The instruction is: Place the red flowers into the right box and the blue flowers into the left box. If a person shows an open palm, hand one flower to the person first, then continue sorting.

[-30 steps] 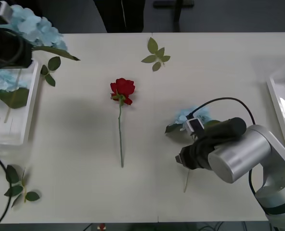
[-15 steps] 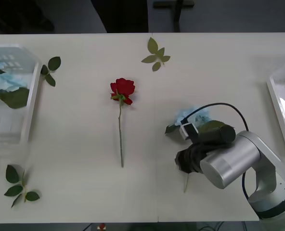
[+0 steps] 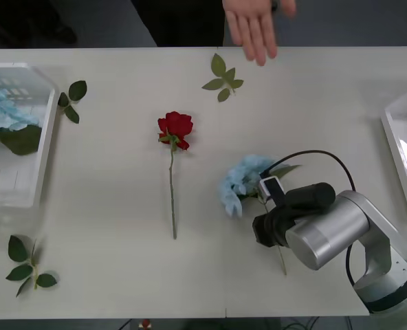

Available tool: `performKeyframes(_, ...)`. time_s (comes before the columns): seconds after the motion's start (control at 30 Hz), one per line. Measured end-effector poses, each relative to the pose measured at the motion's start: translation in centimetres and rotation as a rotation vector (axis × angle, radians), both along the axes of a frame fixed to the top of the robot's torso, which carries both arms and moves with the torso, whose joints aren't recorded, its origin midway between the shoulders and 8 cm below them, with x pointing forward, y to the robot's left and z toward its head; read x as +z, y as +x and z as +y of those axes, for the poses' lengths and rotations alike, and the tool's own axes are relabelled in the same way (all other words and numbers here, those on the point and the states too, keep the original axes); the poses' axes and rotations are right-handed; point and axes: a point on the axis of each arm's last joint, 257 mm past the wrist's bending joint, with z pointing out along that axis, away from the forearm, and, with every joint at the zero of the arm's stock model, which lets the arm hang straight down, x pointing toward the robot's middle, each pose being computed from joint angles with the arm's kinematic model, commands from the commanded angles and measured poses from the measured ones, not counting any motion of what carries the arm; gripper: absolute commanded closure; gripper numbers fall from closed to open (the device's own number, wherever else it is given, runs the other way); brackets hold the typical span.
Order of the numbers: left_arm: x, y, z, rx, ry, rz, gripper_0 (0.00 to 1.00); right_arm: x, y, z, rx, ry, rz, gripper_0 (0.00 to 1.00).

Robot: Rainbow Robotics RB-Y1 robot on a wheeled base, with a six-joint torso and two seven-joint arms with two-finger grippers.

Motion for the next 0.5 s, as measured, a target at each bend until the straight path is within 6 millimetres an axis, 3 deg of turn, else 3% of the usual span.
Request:
performKeyframes(0.23, -1.8, 1.6, -0.4, -0.006, 0.011, -0.023, 1.0, 1.5, 0.9, 0.9, 0.016, 0.025, -0.052, 1.0)
performKeyframes(0.5, -2.0, 1.8, -1.0, -0.016, -0.011, -0.028, 1.0, 9.1, 2.5, 2.0, 0.053, 0.124, -0.192, 1.0)
